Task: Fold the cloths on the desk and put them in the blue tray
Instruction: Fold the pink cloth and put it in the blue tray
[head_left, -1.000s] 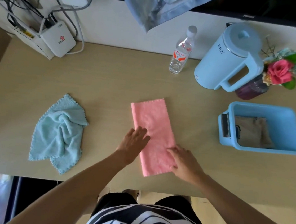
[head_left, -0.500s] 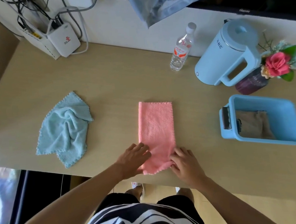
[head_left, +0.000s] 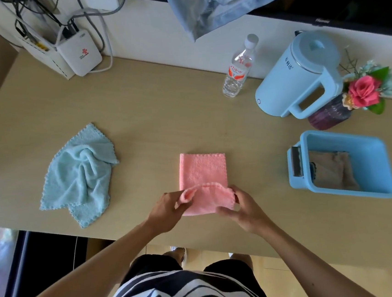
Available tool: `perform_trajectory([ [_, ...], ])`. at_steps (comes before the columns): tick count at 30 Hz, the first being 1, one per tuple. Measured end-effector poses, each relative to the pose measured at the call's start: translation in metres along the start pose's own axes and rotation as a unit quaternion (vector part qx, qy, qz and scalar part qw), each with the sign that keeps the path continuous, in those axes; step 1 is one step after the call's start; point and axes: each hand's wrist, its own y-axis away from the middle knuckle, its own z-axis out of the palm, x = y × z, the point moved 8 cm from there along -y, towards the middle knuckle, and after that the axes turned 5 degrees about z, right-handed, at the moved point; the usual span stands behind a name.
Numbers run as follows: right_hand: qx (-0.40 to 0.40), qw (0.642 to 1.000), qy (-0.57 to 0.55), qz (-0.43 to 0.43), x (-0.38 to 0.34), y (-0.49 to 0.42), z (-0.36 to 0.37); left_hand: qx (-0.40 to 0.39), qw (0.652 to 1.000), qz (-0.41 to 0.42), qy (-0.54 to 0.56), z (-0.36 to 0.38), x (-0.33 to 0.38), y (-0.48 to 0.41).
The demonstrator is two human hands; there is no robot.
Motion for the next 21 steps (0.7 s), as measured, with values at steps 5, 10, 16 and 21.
perform_trajectory([
  [5, 0.065, 0.998, 0.006, -0.026, -0.019, -0.021, -0.017, 0.023, 0.998, -0.051, 0.043, -0.018, -0.006, -0.026],
  [10, 0.126, 0.992, 0.018, -0.003, -0.035, -0.053, -0.034, 0.064, 0.992, -0.100, 0.052, -0.033, -0.010, -0.059],
  [16, 0.120, 0.989, 0.078, 0.023, -0.030, -0.081, -0.041, 0.082, 0.989, -0.121, 0.029, -0.036, -0.014, -0.081],
  [21, 0.143, 0.980, 0.134, 0.034, -0.022, -0.087, -0.046, 0.106, 0.987, -0.074, -0.097, -0.037, -0.013, -0.077],
])
